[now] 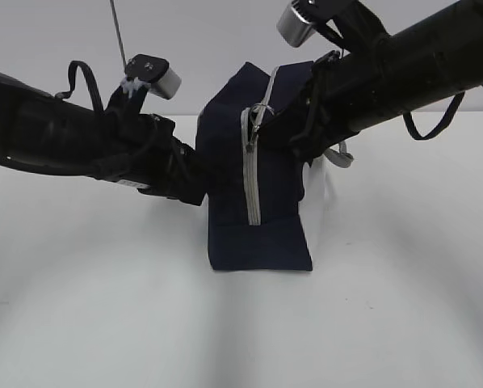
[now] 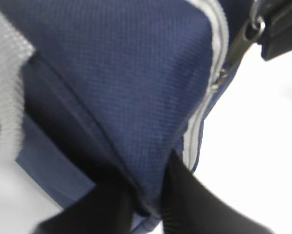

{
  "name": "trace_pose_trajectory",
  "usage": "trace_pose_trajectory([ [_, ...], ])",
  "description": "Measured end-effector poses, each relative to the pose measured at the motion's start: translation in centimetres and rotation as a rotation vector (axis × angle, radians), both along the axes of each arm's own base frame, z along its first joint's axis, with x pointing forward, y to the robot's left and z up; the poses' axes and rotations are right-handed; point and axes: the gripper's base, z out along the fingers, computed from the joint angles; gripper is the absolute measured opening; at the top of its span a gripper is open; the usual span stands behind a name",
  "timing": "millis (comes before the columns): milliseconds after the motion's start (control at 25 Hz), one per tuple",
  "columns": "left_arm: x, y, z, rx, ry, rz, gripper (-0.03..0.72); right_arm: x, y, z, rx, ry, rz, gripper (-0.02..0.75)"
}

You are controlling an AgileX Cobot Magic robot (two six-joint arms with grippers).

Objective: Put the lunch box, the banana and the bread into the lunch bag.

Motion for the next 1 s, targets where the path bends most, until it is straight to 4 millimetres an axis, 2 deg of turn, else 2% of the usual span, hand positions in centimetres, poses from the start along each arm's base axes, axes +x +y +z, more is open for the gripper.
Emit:
trace_pose_trajectory([
  [40, 0.0, 0.0, 0.0, 0.0, 0.001, 0.001, 0.043, 0.0, 0.0, 0.0, 0.0, 0.0, 0.0, -0.016],
  [120, 0.0, 0.0, 0.0, -0.002, 0.002, 0.001, 0.01, 0.0, 0.0, 0.0, 0.0, 0.0, 0.0, -0.016],
  [400, 0.0, 0.0, 0.0, -0.006, 0.004, 0.0, 0.005, 0.0, 0.1, 0.1, 0.021, 0.007, -0.008, -0.016],
  [760, -0.2, -0.1, 0.0, -0.017, 0.013, -0.016, 0.004, 0.8, 0.4, 1.9, 0.047, -0.032, -0.018, -0.016],
  [1000, -0.3, -0.2, 0.1, -0.022, 0.018, -0.029, 0.004, 0.9, 0.3, 2.1, 0.032, -0.037, -0.023, -0.016],
])
